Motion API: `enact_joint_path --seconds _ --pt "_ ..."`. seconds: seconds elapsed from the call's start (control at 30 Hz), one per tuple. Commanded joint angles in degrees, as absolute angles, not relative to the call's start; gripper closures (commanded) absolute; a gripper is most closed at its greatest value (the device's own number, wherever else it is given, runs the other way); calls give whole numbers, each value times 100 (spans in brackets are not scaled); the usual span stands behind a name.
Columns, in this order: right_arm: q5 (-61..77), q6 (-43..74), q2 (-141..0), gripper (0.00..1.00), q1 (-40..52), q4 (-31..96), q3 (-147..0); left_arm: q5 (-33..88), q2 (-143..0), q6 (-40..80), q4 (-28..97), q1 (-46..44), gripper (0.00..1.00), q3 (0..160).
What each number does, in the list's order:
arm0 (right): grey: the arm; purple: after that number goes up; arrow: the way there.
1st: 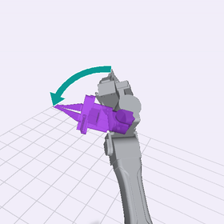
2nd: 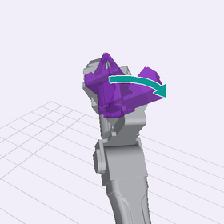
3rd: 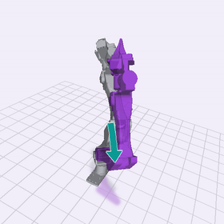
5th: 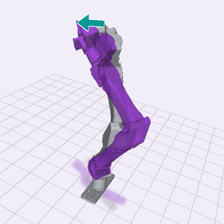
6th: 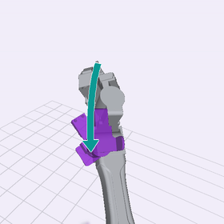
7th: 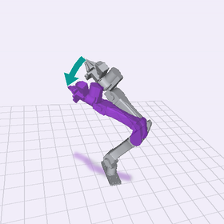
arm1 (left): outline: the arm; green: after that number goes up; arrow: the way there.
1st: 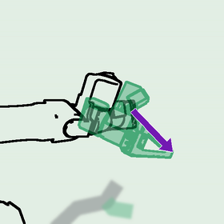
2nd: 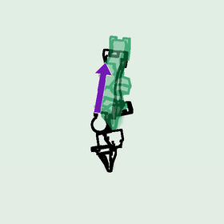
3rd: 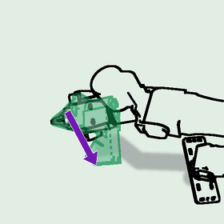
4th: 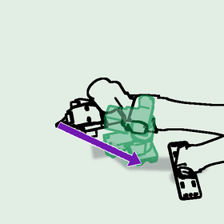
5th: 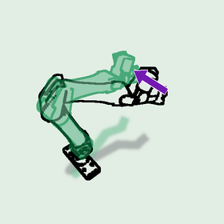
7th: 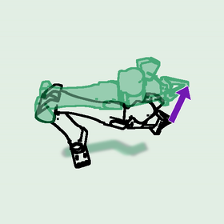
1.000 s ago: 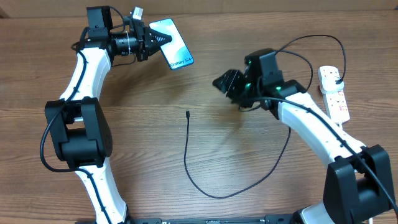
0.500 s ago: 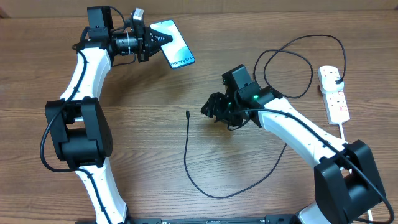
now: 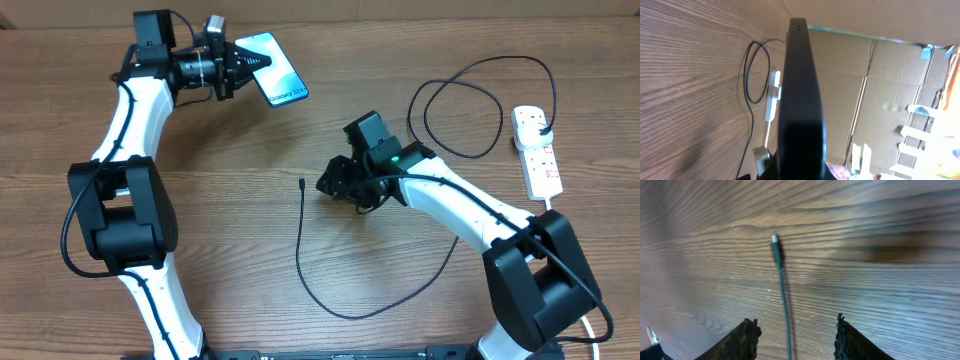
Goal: Plug charger to phone and switch on socket
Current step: 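Release the phone from the right gripper and move to the cable end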
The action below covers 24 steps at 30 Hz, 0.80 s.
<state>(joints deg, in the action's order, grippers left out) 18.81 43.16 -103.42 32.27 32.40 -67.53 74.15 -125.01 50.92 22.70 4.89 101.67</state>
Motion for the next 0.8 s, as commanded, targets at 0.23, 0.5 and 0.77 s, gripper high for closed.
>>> enact_joint_path --seconds 0.23,0.5,0.77 --pt "1806 4652 -10602 50 3538 2687 -6847 7614 -12470 5142 2224 718 96 10215" --pt "1544 4650 -10827 50 3822 2375 -6847 7609 -12470 5144 2224 722 96 10215" --pt "1702 4845 -11375 54 3896 1938 -6847 7614 -12470 5140 2224 722 96 10215"
